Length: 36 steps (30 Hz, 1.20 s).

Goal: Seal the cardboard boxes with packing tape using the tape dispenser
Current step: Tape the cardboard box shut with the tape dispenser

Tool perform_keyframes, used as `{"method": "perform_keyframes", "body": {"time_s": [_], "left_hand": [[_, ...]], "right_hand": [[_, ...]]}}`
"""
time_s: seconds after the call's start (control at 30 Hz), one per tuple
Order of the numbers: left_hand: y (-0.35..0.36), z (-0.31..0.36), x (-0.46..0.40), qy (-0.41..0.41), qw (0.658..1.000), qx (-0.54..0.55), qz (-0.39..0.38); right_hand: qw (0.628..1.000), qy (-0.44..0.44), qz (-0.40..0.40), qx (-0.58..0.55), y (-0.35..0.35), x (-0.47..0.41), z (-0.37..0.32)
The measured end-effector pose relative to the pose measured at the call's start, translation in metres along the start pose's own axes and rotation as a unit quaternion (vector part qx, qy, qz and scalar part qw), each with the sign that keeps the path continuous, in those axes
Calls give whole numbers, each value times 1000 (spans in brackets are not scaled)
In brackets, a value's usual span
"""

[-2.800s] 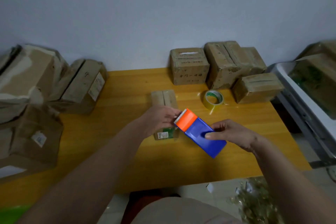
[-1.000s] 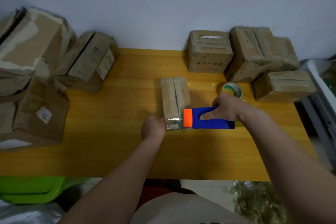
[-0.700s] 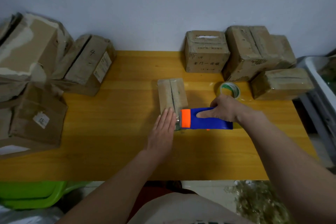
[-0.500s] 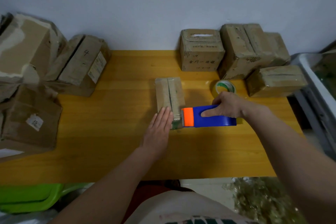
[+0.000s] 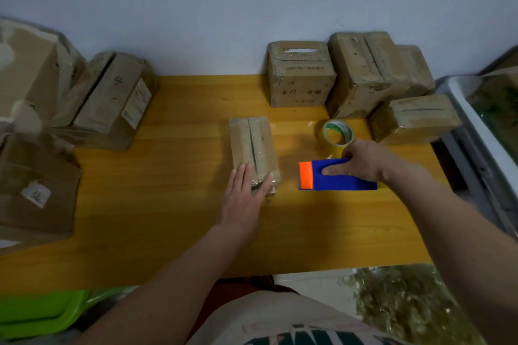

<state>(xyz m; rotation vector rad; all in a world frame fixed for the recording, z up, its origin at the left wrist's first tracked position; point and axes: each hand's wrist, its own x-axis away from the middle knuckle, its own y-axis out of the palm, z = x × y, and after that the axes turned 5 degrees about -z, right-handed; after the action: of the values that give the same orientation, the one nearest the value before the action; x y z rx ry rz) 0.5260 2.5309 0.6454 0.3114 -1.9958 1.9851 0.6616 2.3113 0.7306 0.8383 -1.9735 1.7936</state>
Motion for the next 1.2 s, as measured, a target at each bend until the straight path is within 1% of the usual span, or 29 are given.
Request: {"method": "perform_keyframes", "body": {"time_s": [0.1,0.23,0.3,0.37,0.53,0.63,0.73,0.83,0.87,1.0,1.1,1.13,1.2], "left_hand": [[-2,2,-3,-7,1000,-9,-6],[-6,2,-4,0,1000,-10,-5],[-7,3,-4,5,1000,-11,-3],[-6,2,-4,5,1000,-16,-4],[-9,1,-4,-3,1000,-21,-5],[-10,0,-2,-10,1000,-22,-13],[-15,-3,-1,-16,999,-45,-18],[-25,-1,-1,13,995,-95,-32],[-29,-4,-1,25,994,-103,-33],[-38,-41,-4,100,990,-103,-13],[-37,-63,-19,144,984,-99,31],[-37,-64,-25,160,983,-88,28],[-40,-60,-36,188,980,-67,-12]], "right_hand": [[1000,-2,-11,28,7,3,-4],[997,-5,-76,25,10,8,-6],[997,4,-75,31,13,8,-11],[995,8,-55,78,14,10,-24],[980,7,51,193,21,7,-56],[964,48,99,244,28,7,-53],[972,92,130,174,28,5,-35],[967,87,178,159,46,0,-27],[967,88,184,151,54,-3,-28],[975,116,153,109,92,-13,-25],[977,129,140,95,118,-15,-24],[978,128,139,87,124,-16,-25],[982,120,136,61,136,-17,-24]]}}
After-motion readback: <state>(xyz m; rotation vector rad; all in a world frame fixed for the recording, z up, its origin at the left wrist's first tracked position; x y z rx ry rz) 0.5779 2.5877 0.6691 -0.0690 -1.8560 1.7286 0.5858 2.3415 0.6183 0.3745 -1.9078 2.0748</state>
